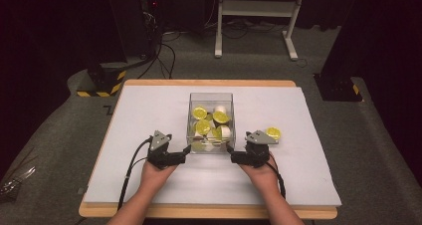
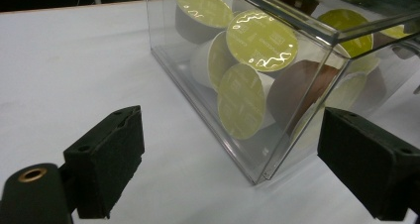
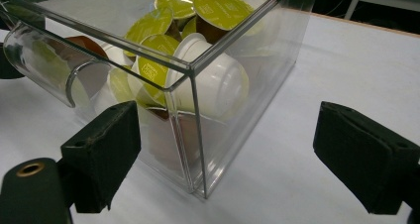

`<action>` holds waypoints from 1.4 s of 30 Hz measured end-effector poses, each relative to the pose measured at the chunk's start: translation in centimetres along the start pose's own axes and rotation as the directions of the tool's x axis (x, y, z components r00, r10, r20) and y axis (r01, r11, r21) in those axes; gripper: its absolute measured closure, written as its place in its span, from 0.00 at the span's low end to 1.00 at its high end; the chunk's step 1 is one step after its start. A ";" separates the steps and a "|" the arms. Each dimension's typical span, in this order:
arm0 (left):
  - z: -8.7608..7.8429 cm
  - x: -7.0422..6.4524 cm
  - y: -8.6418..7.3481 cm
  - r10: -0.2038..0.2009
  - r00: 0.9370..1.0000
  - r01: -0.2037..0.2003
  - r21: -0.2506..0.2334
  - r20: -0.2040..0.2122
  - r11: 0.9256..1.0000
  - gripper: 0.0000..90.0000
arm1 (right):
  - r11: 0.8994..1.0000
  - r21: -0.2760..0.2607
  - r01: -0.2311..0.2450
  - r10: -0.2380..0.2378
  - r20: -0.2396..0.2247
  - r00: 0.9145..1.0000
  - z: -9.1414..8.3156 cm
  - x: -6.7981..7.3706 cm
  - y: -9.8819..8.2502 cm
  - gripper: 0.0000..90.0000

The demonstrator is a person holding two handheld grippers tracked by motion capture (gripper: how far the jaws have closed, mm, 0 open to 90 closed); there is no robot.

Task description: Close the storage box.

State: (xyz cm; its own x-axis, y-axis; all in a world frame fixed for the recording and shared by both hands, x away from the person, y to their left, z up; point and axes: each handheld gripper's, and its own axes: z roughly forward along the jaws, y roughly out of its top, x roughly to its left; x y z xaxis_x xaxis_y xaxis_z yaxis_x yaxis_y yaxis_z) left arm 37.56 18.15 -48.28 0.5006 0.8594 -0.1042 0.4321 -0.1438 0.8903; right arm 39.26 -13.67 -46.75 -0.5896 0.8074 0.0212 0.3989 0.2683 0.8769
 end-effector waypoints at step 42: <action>2.5 -0.6 0.5 -0.065 0.995 0.068 0.029 -0.077 0.997 0.19 | 0.998 -0.008 -0.060 0.061 0.040 0.997 2.4 -0.6 0.5 0.14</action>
State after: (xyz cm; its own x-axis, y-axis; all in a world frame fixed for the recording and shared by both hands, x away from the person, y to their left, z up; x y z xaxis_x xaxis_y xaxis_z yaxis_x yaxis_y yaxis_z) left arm 39.37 16.34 -48.85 0.4121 0.9021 -0.1277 0.4870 -0.0996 0.8677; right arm 41.51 -12.70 -47.45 -0.5361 0.8423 0.0553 0.4281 0.2148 0.8778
